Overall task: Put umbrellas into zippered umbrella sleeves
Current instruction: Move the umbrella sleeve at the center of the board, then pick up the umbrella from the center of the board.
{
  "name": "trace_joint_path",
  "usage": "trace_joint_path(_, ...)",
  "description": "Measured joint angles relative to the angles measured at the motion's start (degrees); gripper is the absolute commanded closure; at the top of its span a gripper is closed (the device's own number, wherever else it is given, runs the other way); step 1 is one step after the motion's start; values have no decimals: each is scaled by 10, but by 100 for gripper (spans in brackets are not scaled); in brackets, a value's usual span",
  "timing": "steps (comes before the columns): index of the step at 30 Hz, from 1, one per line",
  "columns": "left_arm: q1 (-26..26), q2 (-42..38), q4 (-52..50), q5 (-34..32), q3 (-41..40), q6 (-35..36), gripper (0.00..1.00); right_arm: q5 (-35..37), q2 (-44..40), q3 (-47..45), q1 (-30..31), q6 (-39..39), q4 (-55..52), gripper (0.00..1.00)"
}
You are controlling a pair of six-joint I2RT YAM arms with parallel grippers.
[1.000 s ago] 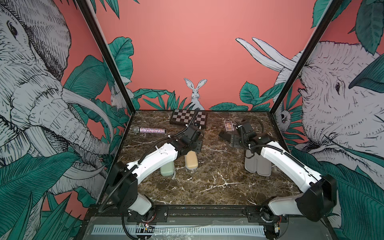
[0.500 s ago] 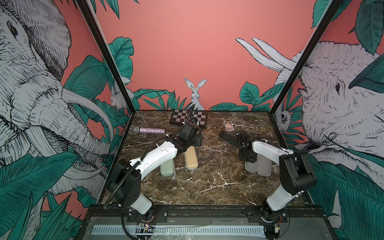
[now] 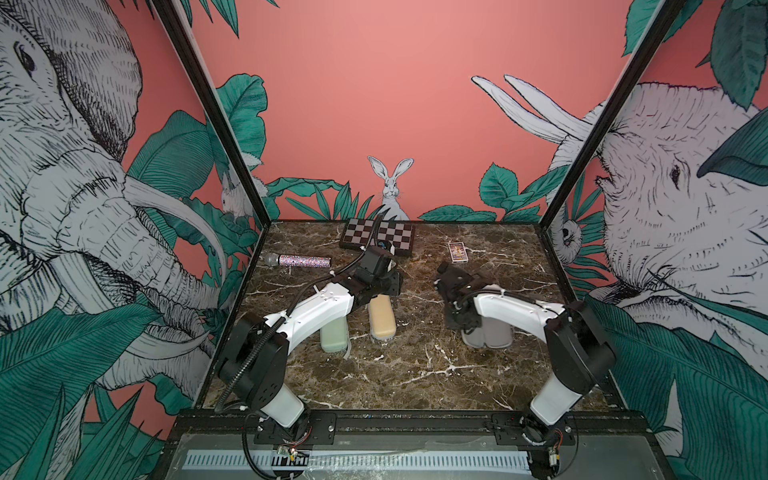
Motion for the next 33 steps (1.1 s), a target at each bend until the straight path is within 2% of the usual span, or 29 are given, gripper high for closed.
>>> trace_joint_path(1,9,0,0,6,-1,-4,54,-10,29,42,38,3,3,96)
trace_joint_path(3,25,0,0,17,-4,-11,53,-27,82,111,76,9,13,91)
trace_joint_path(5,40,3,-2,23,-5,-15,52,-43,112,141,82,17,34,75)
trace_joint_path(7,48,10,-3,33,-5,-15,52,-65,117,144,71,15,41,49)
trace_joint_path(8,47,14,-3,38,-5,-15,51,-80,115,144,64,8,37,39)
trace_joint_path(10,43,21,-7,48,-4,-15,50,-120,98,144,38,-16,34,24)
trace_joint_path(13,40,33,-13,65,2,-17,49,-162,43,144,-18,-66,23,9)
trace_joint_path(16,30,61,-24,84,32,-27,46,-151,-7,164,-99,-131,2,1)
trace_joint_path(19,10,98,-40,90,67,-35,44,-123,3,200,-171,-191,-4,1)
trace_joint_path(21,-2,108,-56,92,69,-38,43,-108,24,207,-199,-224,-4,1)
trace_joint_path(27,-13,94,-117,92,50,-42,41,-66,143,273,-216,-331,-54,1)
trace_joint_path(30,-13,76,-118,96,29,-52,41,-49,179,290,-218,-369,-71,1)
trace_joint_path(33,-14,70,-115,108,15,-64,41,-31,222,345,-222,-401,-99,1)
